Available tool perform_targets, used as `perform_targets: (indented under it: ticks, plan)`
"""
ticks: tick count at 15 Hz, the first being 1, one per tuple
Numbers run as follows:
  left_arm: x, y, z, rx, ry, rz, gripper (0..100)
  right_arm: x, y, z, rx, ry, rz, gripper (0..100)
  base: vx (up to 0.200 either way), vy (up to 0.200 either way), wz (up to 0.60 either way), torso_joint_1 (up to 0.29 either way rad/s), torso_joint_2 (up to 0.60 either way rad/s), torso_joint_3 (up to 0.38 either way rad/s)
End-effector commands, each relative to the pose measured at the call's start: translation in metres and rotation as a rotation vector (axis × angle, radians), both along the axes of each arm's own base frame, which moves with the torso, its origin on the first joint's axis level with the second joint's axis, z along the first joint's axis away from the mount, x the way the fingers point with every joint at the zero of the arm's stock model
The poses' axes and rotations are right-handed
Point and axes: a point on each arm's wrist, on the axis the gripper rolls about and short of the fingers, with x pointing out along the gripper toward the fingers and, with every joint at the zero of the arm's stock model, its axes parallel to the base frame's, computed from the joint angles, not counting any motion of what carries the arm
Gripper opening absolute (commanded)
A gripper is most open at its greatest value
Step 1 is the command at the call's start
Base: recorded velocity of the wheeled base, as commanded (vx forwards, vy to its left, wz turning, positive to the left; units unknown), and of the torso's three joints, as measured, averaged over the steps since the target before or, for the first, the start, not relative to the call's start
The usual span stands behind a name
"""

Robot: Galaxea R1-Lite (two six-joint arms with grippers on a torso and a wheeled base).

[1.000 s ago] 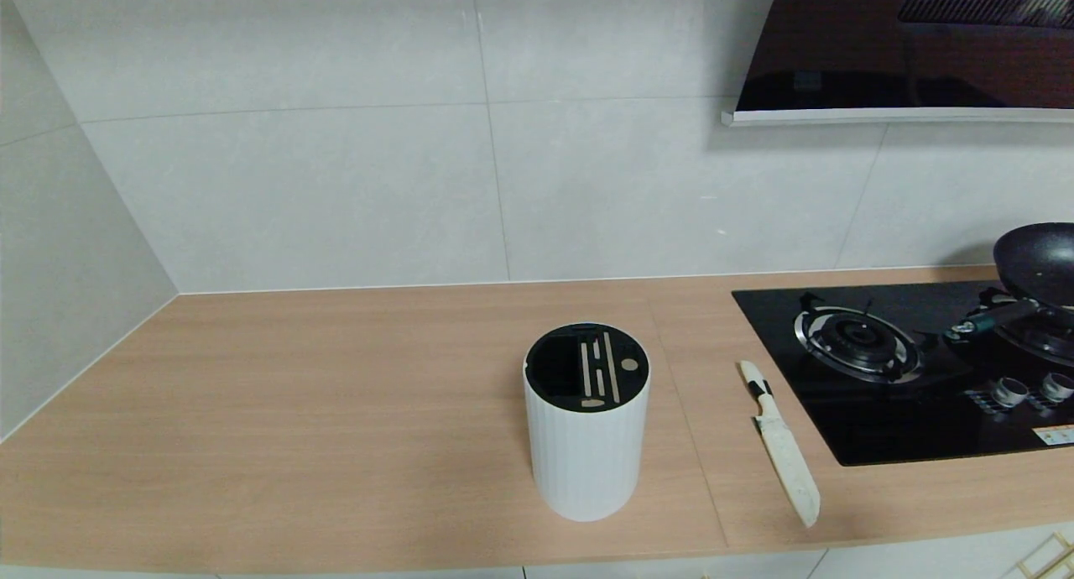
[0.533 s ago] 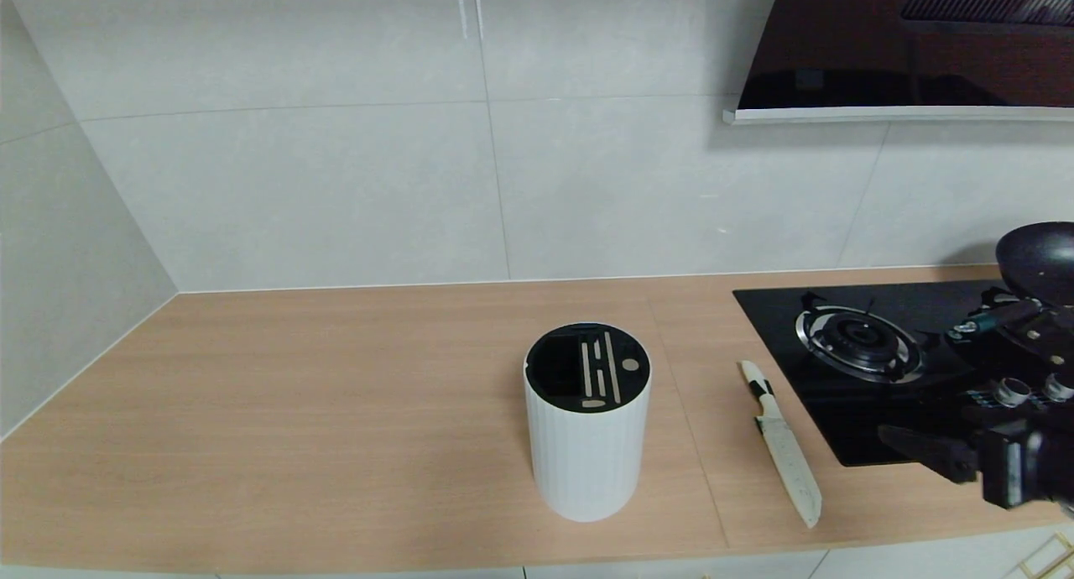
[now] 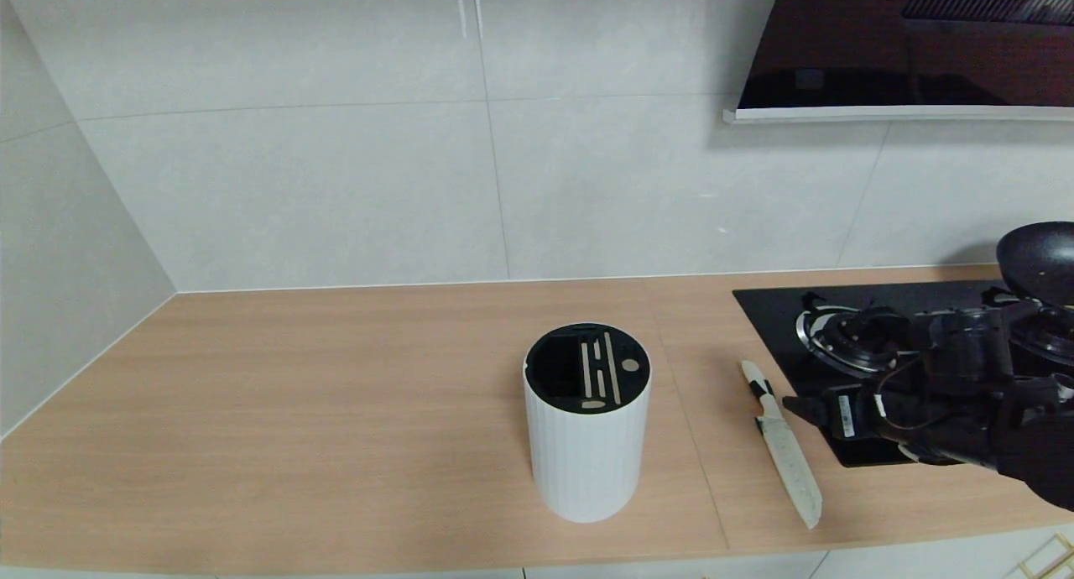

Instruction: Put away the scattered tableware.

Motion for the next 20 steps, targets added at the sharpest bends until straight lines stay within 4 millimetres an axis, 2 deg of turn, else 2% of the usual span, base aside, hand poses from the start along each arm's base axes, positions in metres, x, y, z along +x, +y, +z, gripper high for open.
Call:
perform_targets:
  ticks: [1,5,10,12,15,20]
  plan:
    - [0.0,0.0,0.0,-0.001,0.001,0.001,100,0.01,0.002,-0.028,-0.007,0.088,-0.005,100,0.0,0.0,0.0,0.0,0.0,0.0]
    - [0.0,0.0,0.0,-0.001,0.001,0.001,100,0.022,0.003,-0.052,-0.032,0.075,-0.063,100,0.0,0.0,0.0,0.0,0.0,0.0]
    - [0.0,0.0,0.0,-0.001,0.001,0.001,100,0.032,0.021,-0.084,-0.043,0.06,-0.053,100,0.0,0.0,0.0,0.0,0.0,0.0]
    - [0.0,0.0,0.0,-0.001,0.001,0.001,100,0.038,0.022,-0.095,-0.037,0.03,-0.057,100,0.0,0.0,0.0,0.0,0.0,0.0]
    - [0.0,0.0,0.0,-0.001,0.001,0.001,100,0.042,0.023,-0.106,-0.035,0.04,-0.059,100,0.0,0.0,0.0,0.0,0.0,0.0]
    - [0.0,0.0,0.0,-0.001,0.001,0.001,100,0.047,0.024,-0.109,-0.017,0.032,-0.069,100,0.0,0.0,0.0,0.0,0.0,0.0]
